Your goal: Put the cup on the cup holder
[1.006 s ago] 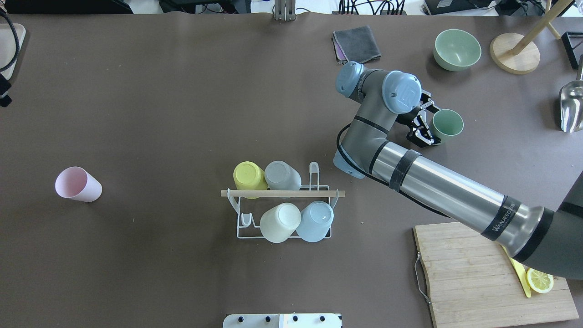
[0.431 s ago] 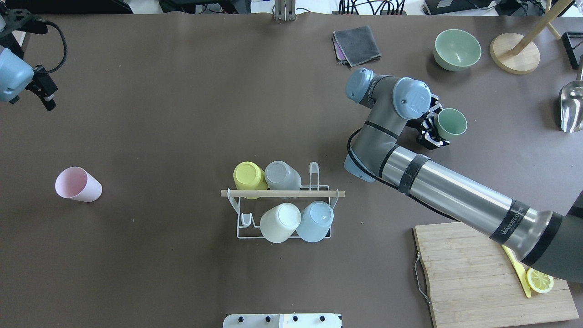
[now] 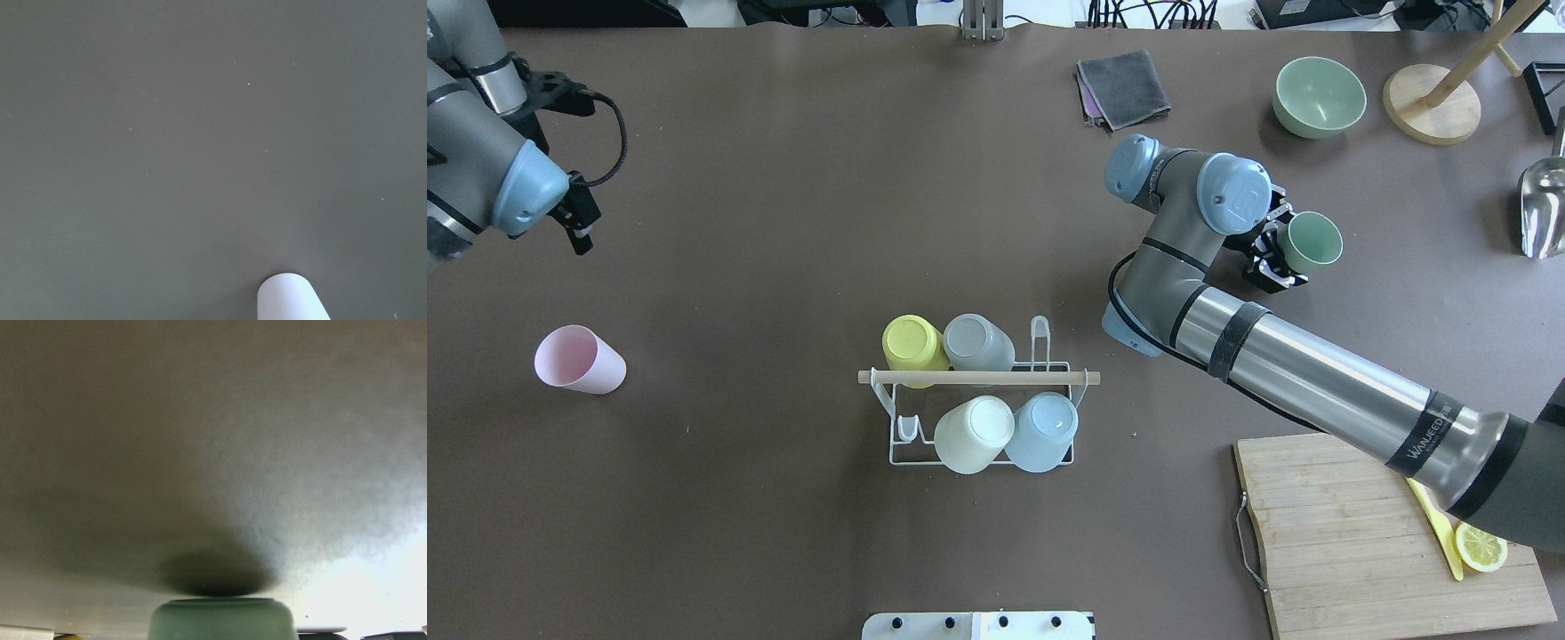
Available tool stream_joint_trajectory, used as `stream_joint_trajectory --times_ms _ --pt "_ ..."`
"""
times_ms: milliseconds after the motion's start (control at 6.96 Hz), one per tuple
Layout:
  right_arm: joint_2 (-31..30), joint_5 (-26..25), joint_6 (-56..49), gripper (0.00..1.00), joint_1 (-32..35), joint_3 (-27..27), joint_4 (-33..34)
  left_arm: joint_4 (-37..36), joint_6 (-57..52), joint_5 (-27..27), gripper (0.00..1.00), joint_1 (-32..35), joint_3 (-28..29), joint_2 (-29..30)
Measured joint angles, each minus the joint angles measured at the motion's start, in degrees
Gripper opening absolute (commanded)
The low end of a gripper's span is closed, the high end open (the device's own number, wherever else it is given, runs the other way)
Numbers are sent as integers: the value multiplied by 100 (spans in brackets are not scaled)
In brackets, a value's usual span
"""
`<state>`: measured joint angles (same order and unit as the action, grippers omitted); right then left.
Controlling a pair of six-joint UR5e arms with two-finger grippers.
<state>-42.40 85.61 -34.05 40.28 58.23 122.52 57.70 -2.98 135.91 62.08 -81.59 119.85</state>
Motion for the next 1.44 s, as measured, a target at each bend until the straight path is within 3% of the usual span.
stream_joint_trajectory --times_ms 431,1149,1293,1437 --pt "-7 0 -5 98 24 9 -4 -510 -42 -39 98 -410 71 116" --pt "-62 0 2 97 41 42 -67 -563 -54 -16 98 -766 472 157" --pt "-80 0 3 83 41 50 -75 -563 -52 -7 98 -836 592 189" --pt "-88 0 4 27 41 57 -78 -561 -48 1 98 -897 747 255"
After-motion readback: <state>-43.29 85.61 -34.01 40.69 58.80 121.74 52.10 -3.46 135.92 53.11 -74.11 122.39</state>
